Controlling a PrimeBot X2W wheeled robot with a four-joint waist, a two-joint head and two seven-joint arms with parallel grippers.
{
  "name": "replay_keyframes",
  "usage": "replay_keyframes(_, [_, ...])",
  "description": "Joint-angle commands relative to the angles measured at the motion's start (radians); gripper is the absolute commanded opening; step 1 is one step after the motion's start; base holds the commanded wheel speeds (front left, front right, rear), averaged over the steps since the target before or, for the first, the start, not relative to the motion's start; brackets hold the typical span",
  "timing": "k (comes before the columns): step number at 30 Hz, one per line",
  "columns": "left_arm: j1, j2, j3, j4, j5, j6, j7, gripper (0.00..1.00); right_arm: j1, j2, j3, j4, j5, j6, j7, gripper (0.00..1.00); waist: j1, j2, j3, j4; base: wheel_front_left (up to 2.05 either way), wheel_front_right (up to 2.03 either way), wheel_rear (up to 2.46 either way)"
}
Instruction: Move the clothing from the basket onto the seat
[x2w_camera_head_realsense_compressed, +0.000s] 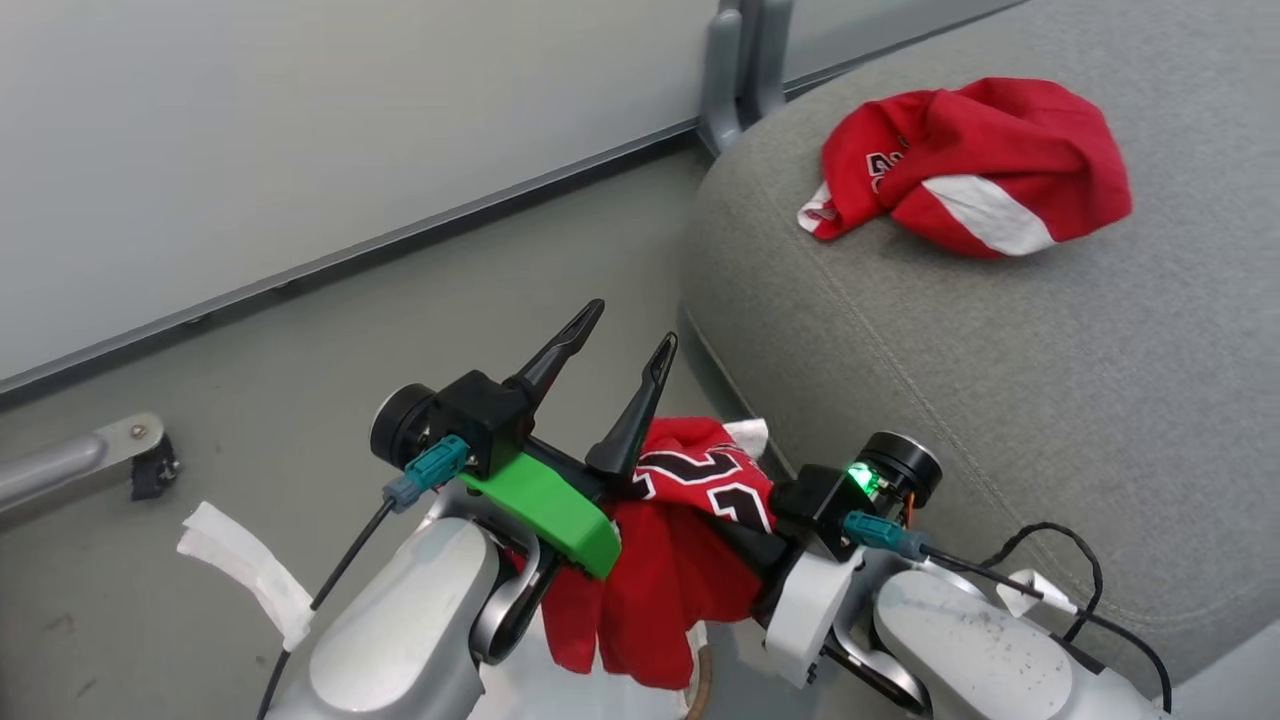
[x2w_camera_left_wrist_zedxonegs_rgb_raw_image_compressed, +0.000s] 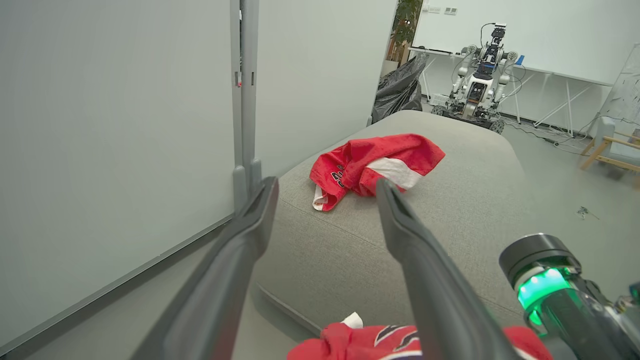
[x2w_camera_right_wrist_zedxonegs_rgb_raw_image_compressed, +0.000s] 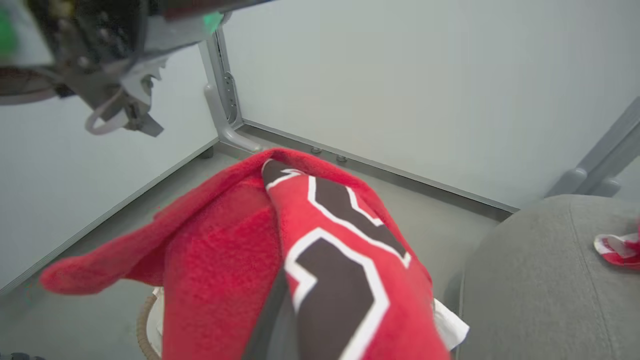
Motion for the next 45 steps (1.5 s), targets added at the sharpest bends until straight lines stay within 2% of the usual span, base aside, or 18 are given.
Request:
replay_keyframes(1, [0.014, 0.010, 0.009, 0.000, 0.011, -0.003, 0.000, 1.00, 0.021, 0.007, -0.006, -0.008, -0.004, -0.001, -0.002, 0.00, 0.0000, 0.0000, 0.020, -0.128, 0.00, 0.00, 0.00])
replay_keyframes(8, [0.025, 0.021, 0.009, -0.006, 0.031, -0.003, 0.000, 1.00, 0.051, 0.013, -0.049, -0.041, -0.020, -0.001, -0.002, 0.00, 0.0000, 0.0000, 0.036, -0.237, 0.00, 0.00, 0.00])
replay_keyframes(14, [-0.015, 0.033, -0.035, -0.001, 0.032, -0.003, 0.000, 1.00, 0.029, -0.014, -0.167, -0.097, -0.061, -0.001, -0.002, 0.00, 0.0000, 0.0000, 0.086, -0.253, 0.00, 0.00, 0.00])
replay_keyframes(21, [-0.046, 0.072, -0.042, -0.002, 0.045, -0.003, 0.000, 1.00, -0.131, -0.084, -0.321, -0.169, -0.119, -0.001, -0.002, 0.00, 0.0000, 0.0000, 0.176, -0.259, 0.00, 0.00, 0.00])
replay_keyframes(26, [-0.050, 0.106, -0.031, -0.003, 0.052, -0.003, 0.000, 1.00, -0.295, -0.146, -0.402, -0.172, -0.158, -0.001, -0.002, 0.00, 0.0000, 0.0000, 0.235, -0.260, 0.00, 0.00, 0.00])
replay_keyframes(32, [-0.077, 0.129, -0.048, -0.006, 0.052, -0.003, 0.000, 1.00, -0.455, -0.220, -0.560, -0.077, -0.242, -0.001, -0.002, 0.00, 0.0000, 0.0000, 0.305, -0.209, 0.00, 0.00, 0.00])
replay_keyframes(35, [-0.103, 0.134, -0.061, -0.008, 0.049, -0.003, 0.000, 1.00, -0.500, -0.233, -0.662, 0.003, -0.279, -0.001, -0.002, 0.00, 0.0000, 0.0000, 0.345, -0.173, 0.00, 0.00, 0.00])
replay_keyframes(40, [-0.130, 0.152, -0.076, -0.012, 0.044, -0.003, 0.000, 1.00, -0.513, -0.214, -0.797, 0.122, -0.339, -0.001, -0.002, 0.00, 0.0000, 0.0000, 0.402, -0.125, 0.00, 0.00, 0.00])
replay_keyframes(45, [-0.146, 0.170, -0.074, -0.014, 0.042, -0.003, 0.000, 1.00, -0.469, -0.163, -0.894, 0.216, -0.387, -0.001, -0.002, 0.00, 0.0000, 0.0000, 0.445, -0.093, 0.00, 0.00, 0.00])
